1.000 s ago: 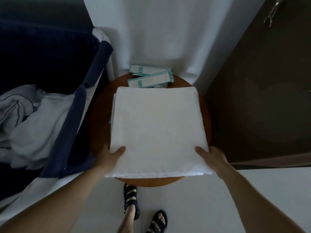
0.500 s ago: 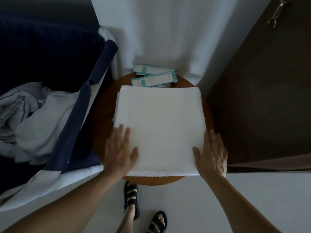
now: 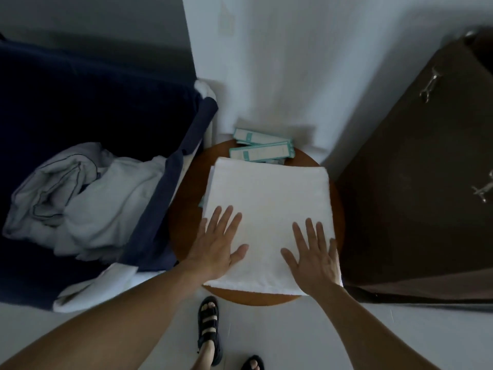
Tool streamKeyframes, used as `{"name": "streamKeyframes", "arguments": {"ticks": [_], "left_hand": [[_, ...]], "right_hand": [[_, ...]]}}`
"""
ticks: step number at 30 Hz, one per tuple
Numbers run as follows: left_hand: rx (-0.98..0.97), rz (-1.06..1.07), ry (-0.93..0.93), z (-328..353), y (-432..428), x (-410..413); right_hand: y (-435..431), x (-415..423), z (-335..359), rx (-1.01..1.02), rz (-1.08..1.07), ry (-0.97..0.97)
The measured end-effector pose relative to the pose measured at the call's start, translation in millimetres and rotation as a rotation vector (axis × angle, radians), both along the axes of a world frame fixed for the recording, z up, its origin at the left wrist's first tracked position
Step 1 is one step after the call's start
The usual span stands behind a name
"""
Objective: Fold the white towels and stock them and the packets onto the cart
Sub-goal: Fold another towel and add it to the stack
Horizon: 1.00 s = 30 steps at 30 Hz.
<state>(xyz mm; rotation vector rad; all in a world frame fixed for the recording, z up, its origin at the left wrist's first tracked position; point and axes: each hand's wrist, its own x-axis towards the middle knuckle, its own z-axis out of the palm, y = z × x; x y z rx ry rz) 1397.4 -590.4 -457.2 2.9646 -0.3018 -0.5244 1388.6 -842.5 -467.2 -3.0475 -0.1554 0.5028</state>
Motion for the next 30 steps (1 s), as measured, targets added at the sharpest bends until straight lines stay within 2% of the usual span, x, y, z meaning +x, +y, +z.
{"name": "streamKeyframes", "arguments": {"ticks": [7, 13, 16, 20, 25, 30], "left_hand": [[-0.133, 0.237, -0.245, 114.8, 84.5, 0.1], [-0.115, 0.440, -0.313, 143.3, 206.7, -12.9], [-0.131, 0.539, -0.290, 142.5, 273.7, -8.7], [-0.154, 0.618, -0.256, 124.9, 359.5, 18.0], [-0.179, 0.617, -0.127, 85.4, 457.3, 52.3], [-0.126, 0.583, 0.028, 41.5, 519.4, 70.0]], "right_hand": [[89.5, 22.0, 82.9, 0.126, 0.099, -0.054], [189.9, 47.0, 141.7, 0.229, 0.257, -0.133], [253.7, 69.9, 160.2, 0.266, 0.348, -0.158], [344.6, 104.2, 150.2, 0.241, 0.425, -0.106], [450.9, 136.2, 94.7, 0.148, 0.444, 0.116], [514.0, 153.3, 38.0, 0.103, 0.404, 0.294]]}}
